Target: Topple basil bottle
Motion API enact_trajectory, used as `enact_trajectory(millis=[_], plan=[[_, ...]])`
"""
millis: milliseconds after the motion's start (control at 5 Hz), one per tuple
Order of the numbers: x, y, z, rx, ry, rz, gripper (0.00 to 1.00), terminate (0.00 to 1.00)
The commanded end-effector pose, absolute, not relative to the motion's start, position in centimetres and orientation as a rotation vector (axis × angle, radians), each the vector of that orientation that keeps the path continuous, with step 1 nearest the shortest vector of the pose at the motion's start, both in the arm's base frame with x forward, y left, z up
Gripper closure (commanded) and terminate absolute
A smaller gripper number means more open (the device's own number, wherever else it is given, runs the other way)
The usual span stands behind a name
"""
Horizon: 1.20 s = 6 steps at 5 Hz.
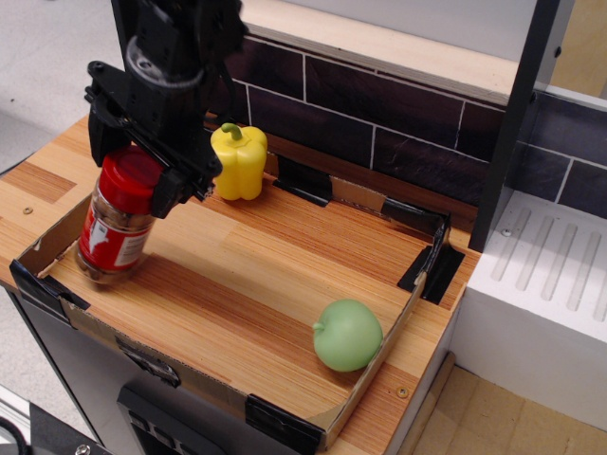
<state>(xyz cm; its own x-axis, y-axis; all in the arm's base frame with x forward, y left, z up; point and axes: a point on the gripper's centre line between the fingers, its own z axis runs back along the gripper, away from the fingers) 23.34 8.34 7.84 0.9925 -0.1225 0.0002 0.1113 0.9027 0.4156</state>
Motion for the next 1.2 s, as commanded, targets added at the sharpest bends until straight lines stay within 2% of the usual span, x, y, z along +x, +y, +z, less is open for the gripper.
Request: enact_trajectory(millis=[0, 200, 400, 600, 800, 1000], plan=[[23.2, 7.0, 6.4, 0.398, -0.057, -0.259, 1.0, 0.0], [23.1, 6.6, 6.1, 0.297, -0.044, -0.417, 1.0, 0.0], [23.6, 6.4, 5.6, 0.259, -0.03, -0.466, 1.0, 0.0], [24.2, 6.4, 5.2, 0.154, 0.033, -0.531, 1.0, 0.0], [24.7, 6.1, 3.7, 0.147, 0.056, -0.55, 1.0, 0.0], [24.9, 6.3, 3.7, 0.063, 0.013, -0.489, 0.0, 0.0]])
